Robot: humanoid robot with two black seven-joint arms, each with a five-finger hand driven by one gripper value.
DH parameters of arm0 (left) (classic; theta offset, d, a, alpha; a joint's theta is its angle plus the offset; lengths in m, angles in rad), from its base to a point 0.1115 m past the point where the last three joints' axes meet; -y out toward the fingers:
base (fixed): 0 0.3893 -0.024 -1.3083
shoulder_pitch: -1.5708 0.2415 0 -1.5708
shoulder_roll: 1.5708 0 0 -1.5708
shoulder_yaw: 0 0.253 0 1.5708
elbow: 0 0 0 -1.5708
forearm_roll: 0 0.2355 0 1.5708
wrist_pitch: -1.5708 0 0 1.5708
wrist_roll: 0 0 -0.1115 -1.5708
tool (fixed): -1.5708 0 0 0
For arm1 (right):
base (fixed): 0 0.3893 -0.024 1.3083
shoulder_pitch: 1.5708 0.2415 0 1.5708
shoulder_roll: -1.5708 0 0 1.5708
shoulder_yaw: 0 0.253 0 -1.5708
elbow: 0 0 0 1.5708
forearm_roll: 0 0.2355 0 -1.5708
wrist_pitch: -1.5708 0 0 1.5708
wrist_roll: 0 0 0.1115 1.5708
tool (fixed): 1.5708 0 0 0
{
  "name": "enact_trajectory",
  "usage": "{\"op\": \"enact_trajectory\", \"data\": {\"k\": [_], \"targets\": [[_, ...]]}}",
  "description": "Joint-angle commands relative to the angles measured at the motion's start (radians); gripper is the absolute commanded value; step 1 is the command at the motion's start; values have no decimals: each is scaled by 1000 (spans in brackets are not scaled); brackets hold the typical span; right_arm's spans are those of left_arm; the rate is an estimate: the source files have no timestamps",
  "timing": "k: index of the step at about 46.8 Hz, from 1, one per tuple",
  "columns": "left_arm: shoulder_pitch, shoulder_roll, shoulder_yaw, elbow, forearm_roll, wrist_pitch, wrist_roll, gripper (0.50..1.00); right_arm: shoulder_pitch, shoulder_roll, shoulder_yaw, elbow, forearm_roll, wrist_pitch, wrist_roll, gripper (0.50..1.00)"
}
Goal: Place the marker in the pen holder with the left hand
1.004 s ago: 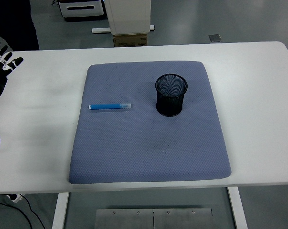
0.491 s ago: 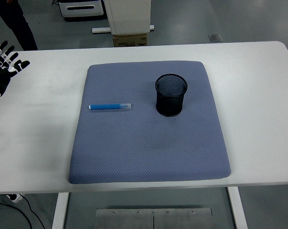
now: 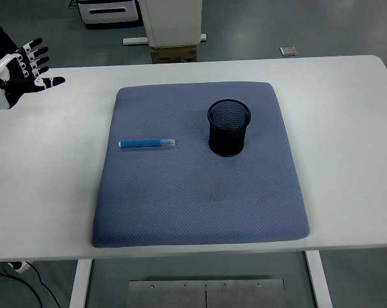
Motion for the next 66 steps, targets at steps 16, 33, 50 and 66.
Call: {"op": "enact_trajectory", "data": {"k": [16, 33, 50, 66], "targets": [[-211, -10, 355, -66, 186, 0, -11, 1000, 0, 0, 0, 0, -1, 0, 0, 1000], [-384, -158, 624, -103, 112, -11, -11, 1000, 0, 0, 0, 0, 0, 0, 0, 1000], [-463, -256, 760, -112, 313, -12, 50, 1000, 0, 0, 0, 0, 0, 0, 0, 1000], [-511, -285, 788, -132, 422, -12, 77, 1000, 0, 0, 0, 0, 0, 0, 0, 1000]]}}
